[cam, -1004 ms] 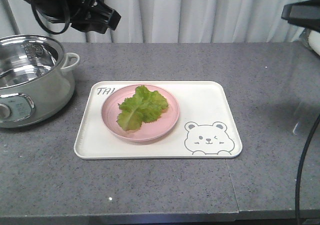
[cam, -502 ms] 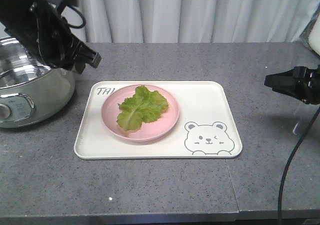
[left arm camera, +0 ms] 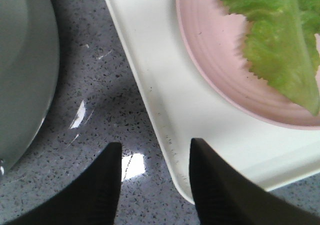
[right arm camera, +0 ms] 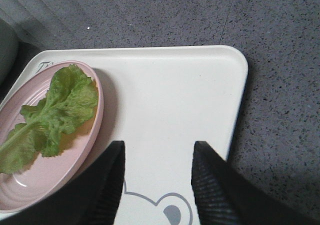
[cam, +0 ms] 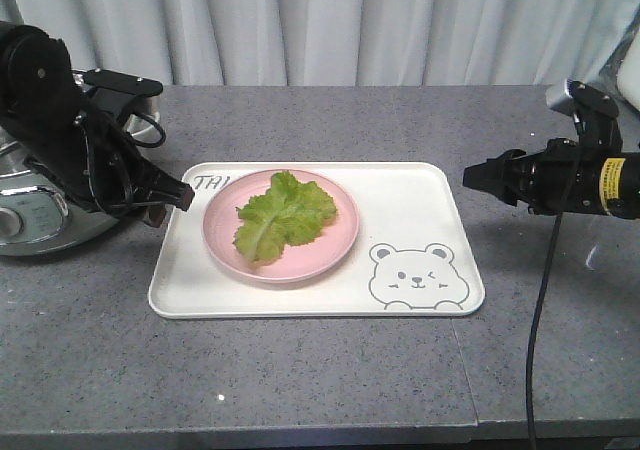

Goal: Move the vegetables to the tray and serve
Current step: 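Move both grippers to the opposite short edges of the tray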

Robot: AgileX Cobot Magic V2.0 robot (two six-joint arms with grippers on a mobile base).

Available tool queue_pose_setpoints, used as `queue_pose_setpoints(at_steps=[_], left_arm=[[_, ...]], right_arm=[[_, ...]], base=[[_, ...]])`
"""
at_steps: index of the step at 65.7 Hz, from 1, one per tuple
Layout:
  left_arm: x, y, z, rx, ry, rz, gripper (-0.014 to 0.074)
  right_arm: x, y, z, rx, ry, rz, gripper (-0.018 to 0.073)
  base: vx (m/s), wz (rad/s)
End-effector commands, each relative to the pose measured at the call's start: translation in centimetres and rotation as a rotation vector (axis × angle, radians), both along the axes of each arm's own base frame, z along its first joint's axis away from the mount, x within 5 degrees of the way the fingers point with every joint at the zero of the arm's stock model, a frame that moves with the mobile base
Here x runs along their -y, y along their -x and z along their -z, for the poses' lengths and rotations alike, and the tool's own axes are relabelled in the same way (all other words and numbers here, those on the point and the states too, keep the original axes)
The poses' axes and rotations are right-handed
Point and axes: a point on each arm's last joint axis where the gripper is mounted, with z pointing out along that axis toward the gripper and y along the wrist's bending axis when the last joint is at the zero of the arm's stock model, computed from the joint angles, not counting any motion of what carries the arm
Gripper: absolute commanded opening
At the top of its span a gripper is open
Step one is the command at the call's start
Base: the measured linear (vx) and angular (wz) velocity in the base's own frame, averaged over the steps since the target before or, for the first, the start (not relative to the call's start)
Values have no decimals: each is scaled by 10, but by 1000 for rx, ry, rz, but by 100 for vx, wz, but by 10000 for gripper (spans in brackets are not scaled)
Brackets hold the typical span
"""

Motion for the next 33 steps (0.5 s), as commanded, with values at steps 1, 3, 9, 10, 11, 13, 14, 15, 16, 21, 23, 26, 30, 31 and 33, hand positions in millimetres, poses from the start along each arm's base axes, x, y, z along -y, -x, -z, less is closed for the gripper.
queue_pose_setpoints(at_steps=[1, 3, 9, 10, 11, 13, 14, 15, 16, 21, 23, 26, 30, 31, 33], left_arm=[[-5, 1, -12, 83, 61, -37, 302], [-8, 2, -8, 72, 67, -46, 302], [-11, 3, 2, 57, 75, -59, 302], [-11, 3, 4, 57, 76, -60, 302], [-11, 3, 5, 57, 77, -61, 302], [-10, 3, 8, 56, 82, -63, 302], [-10, 3, 9, 55, 86, -65, 302], [-10, 4, 10, 54, 91, -66, 302], [-9, 4, 11, 54, 96, -68, 302], [-8, 4, 15, 53, 117, -75, 302], [-8, 5, 17, 51, 121, -77, 302], [-8, 5, 20, 52, 124, -79, 302], [-8, 5, 23, 53, 124, -81, 302], [-8, 6, 24, 52, 123, -81, 302], [-8, 6, 27, 50, 123, -82, 302]], right_arm=[[0, -2, -16, 63, 14, 21, 309], [0, -2, -16, 61, 14, 21, 309], [0, -3, -12, 51, 12, 20, 309], [0, -3, -12, 51, 13, 20, 309], [0, -4, -11, 47, 13, 20, 309], [0, -5, -9, 40, 12, 20, 309], [0, -5, -7, 37, 11, 19, 309], [0, -6, -6, 33, 10, 18, 309], [0, -6, -4, 27, 9, 17, 309], [0, -8, 3, 8, 4, 12, 309], [0, -9, 5, -1, 3, 11, 309], [0, -10, 9, -9, 2, 11, 309], [0, -11, 12, -20, 1, 11, 309], [0, -12, 13, -22, 1, 11, 309], [0, -12, 14, -25, 0, 11, 309]], base=[[0, 0], [0, 0], [0, 0], [0, 0], [0, 0], [0, 0], [0, 0], [0, 0], [0, 0], [0, 0], [0, 0], [0, 0], [0, 0], [0, 0], [0, 0]])
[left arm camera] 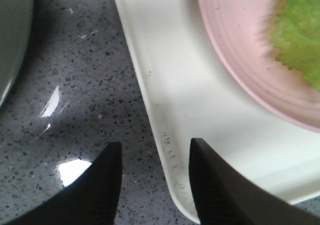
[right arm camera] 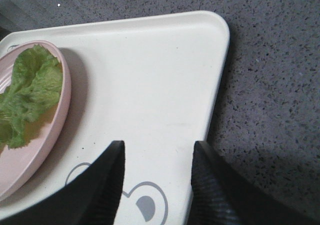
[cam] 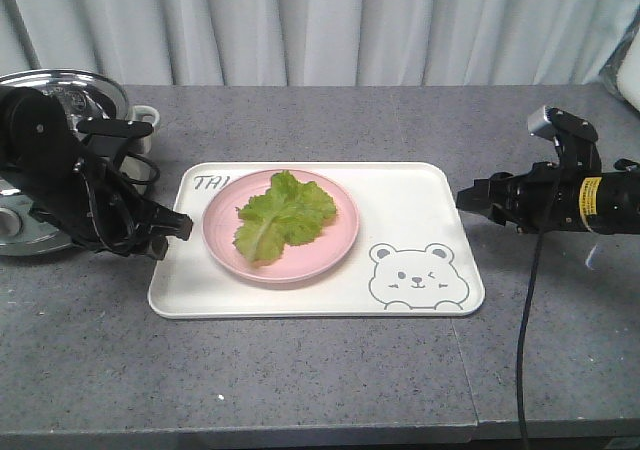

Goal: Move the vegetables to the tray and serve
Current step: 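Move both grippers to the opposite short edges of the tray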

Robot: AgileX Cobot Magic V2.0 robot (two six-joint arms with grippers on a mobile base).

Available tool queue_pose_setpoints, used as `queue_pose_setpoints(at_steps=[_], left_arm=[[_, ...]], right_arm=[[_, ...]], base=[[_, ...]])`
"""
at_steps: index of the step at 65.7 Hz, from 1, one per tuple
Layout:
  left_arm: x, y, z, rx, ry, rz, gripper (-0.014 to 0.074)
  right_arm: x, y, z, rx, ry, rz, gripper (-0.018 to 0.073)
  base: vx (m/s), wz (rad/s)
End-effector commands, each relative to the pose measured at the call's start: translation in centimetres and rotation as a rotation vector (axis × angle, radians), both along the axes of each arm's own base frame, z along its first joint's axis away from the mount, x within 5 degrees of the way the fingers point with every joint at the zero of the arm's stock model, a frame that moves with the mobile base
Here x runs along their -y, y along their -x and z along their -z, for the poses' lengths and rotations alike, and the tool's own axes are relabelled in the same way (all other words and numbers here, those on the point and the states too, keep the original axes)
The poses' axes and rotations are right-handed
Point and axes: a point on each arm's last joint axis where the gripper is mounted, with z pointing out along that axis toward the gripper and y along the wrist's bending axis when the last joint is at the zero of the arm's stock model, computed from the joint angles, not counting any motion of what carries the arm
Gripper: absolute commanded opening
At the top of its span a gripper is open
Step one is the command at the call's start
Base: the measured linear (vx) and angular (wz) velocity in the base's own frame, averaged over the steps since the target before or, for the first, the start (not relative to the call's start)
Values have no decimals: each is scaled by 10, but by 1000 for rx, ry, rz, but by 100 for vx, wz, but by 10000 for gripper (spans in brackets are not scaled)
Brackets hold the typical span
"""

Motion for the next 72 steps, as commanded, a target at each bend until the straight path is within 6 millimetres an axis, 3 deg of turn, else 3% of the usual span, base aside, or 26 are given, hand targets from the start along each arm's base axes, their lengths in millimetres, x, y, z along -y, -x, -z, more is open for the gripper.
queue_pose_setpoints(at_steps=[1, 34, 59, 72], left_arm=[[1, 1, -16, 87, 41, -20, 302], [1, 1, -11, 97, 49, -39, 302], [1, 0, -10, 103, 51, -41, 302], [2, -5, 2, 64, 50, -45, 302]], right_arm=[[-1, -1, -18, 60, -6, -4, 309], [0, -4, -12, 46, 0, 2, 309], [-3, -9, 13, -25, -17, -18, 309], [-6, -11, 19, -40, -11, -18, 309]], base=[[0, 0], [0, 0], [0, 0], [0, 0]])
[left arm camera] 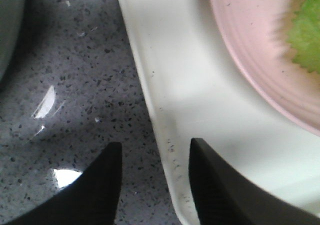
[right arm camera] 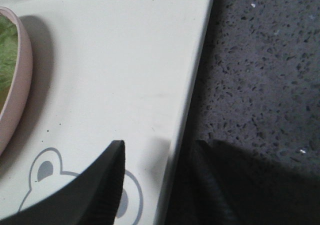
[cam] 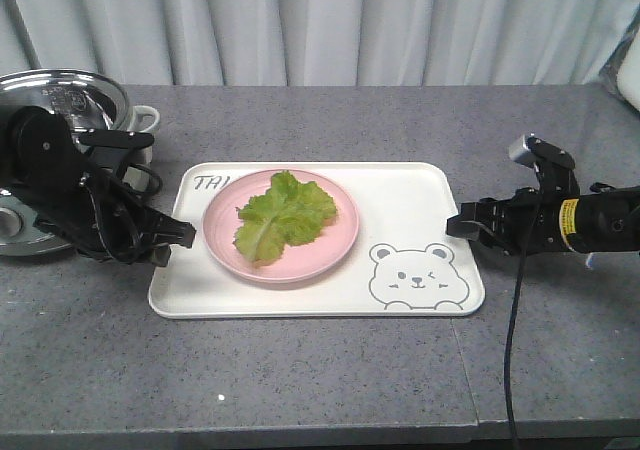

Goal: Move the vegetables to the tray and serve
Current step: 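Close both grippers on the tray edges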

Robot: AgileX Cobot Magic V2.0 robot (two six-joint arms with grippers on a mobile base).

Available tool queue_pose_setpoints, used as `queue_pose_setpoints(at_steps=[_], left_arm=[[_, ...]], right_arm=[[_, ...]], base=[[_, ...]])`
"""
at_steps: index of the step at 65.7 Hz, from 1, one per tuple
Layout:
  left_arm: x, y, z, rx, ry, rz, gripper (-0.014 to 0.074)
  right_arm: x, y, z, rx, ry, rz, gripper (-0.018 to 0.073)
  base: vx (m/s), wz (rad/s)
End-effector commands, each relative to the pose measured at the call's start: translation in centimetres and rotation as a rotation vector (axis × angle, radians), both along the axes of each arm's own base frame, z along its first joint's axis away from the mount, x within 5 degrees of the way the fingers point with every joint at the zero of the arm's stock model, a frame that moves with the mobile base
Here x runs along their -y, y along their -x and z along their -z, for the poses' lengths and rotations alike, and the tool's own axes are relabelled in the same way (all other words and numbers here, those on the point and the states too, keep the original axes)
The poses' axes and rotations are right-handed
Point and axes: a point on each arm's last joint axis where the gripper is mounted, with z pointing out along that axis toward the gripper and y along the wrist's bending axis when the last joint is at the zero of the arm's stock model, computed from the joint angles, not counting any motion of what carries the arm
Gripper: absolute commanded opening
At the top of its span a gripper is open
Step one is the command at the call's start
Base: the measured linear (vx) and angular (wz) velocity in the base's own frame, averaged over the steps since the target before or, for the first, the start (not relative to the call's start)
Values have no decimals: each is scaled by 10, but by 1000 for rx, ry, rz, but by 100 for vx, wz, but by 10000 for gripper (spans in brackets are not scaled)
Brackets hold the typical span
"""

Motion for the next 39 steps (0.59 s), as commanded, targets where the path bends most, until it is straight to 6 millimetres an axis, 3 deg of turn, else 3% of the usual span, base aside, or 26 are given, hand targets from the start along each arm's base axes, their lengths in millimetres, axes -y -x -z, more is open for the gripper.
queue_pose_setpoints(at_steps=[1, 39], left_arm=[[3, -4, -13, 60, 42, -23, 302], [4, -1, 19, 0, 58, -43, 297]], right_arm=[[-1, -3, -19, 64, -3, -5, 309], [-2, -3, -15, 51, -16, -18, 300]], base=[[0, 0], [0, 0]])
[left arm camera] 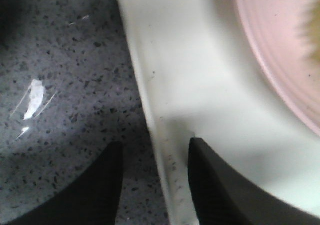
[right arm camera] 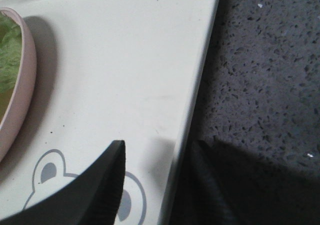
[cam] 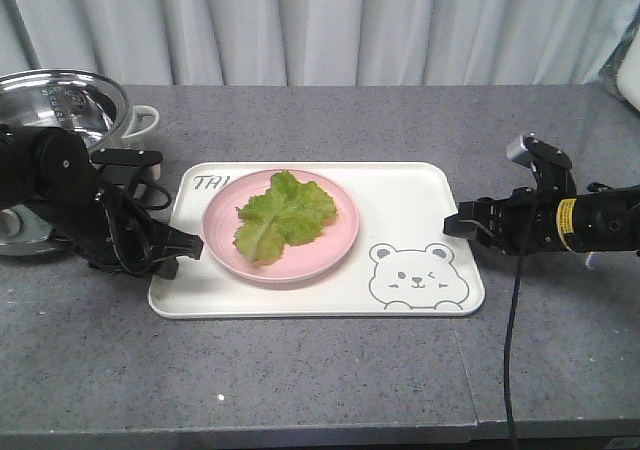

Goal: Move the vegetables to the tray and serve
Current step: 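Close both grippers on the tray edges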

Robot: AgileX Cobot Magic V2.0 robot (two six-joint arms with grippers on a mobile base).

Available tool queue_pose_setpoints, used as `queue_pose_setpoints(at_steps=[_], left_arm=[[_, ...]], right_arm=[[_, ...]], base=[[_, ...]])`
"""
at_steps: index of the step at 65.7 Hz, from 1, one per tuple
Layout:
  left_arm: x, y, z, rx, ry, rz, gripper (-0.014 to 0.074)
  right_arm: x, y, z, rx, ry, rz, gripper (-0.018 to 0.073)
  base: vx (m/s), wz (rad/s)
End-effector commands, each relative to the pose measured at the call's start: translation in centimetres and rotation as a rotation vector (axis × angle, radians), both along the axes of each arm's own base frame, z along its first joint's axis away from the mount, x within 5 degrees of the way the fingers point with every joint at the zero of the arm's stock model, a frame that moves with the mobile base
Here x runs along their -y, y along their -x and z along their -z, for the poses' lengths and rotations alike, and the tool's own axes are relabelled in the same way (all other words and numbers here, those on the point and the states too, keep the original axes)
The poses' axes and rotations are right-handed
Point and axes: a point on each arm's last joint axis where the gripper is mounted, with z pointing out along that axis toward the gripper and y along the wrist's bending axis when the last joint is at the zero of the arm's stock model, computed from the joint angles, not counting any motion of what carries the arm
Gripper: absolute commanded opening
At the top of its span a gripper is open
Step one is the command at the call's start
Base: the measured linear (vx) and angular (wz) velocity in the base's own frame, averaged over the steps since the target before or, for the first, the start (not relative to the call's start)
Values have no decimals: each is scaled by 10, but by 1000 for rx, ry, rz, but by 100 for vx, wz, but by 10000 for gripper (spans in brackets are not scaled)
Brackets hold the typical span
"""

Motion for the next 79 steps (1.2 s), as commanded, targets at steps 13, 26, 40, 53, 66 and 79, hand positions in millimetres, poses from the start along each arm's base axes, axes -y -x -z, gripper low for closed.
queue_pose_setpoints(at_steps=[13, 26, 40, 53, 66, 79], left_arm=[[4, 6, -4, 21, 71, -6, 197], [8, 7, -5, 17, 115, 9, 24], [9, 7, -5, 10, 131, 3, -7], [9, 8, -5, 2, 130, 4, -7], [10, 8, -6, 6, 139, -2, -7], [14, 8, -12, 24, 189, 14, -7]], right_arm=[[-2, -1, -18, 52, -18, -26, 220], [-3, 4, -10, 22, -25, -28, 126], [-2, 15, 5, -5, 13, -35, 80], [-2, 15, 0, 7, 9, -38, 76], [-1, 15, -7, 28, 18, -31, 76], [0, 17, -19, 65, 33, -18, 76]], base=[[0, 0], [0, 0], [0, 0], [0, 0], [0, 0], [0, 0]])
